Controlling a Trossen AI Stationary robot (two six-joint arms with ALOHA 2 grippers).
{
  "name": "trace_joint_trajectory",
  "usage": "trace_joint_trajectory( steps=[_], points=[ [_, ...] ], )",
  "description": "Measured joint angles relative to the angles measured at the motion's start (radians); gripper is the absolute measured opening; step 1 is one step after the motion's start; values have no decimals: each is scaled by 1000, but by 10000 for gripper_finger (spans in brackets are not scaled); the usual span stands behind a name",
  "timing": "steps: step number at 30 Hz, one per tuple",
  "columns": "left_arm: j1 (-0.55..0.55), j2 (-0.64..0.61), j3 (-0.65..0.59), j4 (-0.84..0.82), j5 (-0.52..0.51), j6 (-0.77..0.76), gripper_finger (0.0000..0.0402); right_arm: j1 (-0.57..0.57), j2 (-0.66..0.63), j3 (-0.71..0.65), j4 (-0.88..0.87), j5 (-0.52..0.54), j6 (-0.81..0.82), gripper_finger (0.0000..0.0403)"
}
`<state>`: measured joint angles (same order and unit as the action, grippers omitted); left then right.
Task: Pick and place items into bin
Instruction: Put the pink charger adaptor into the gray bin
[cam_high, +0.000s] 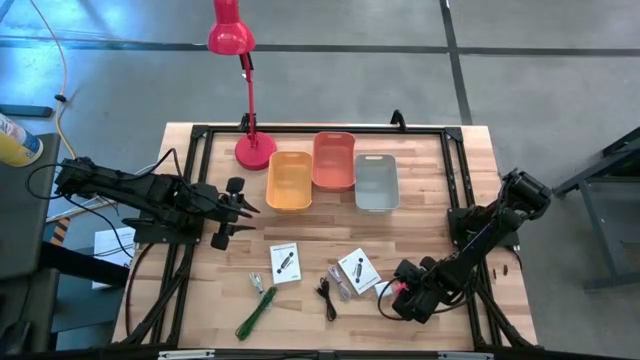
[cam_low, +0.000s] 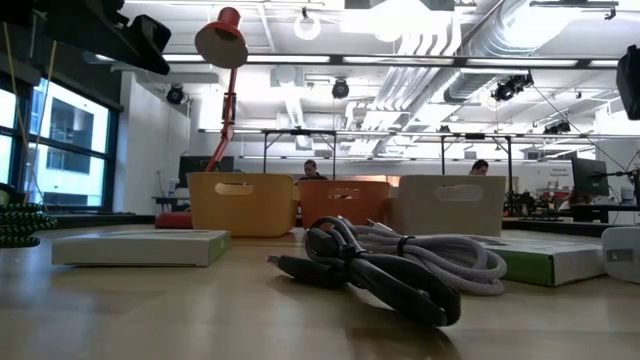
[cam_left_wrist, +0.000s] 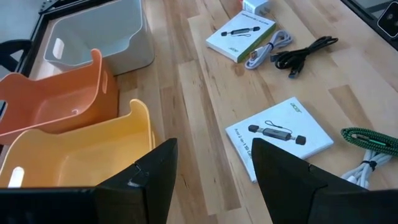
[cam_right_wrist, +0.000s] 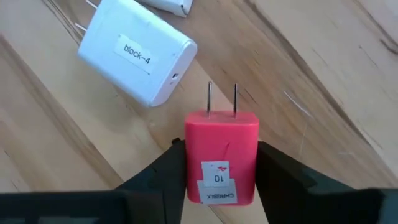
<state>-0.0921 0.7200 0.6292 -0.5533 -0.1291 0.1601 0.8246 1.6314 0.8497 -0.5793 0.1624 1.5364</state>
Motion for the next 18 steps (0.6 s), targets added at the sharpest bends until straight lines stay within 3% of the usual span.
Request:
trace_joint_trajectory(
  steps=[3,10,18],
  points=[
    [0,0,0,0,-20,0,193,0,0,0,0,1,-7,151],
    [0,0,0,0,-22,0,193,0,0,0,-9,-1,-15,211],
    [0,0,0,0,-22,0,193,0,0,0,-19,-1,-18,219]
  ],
)
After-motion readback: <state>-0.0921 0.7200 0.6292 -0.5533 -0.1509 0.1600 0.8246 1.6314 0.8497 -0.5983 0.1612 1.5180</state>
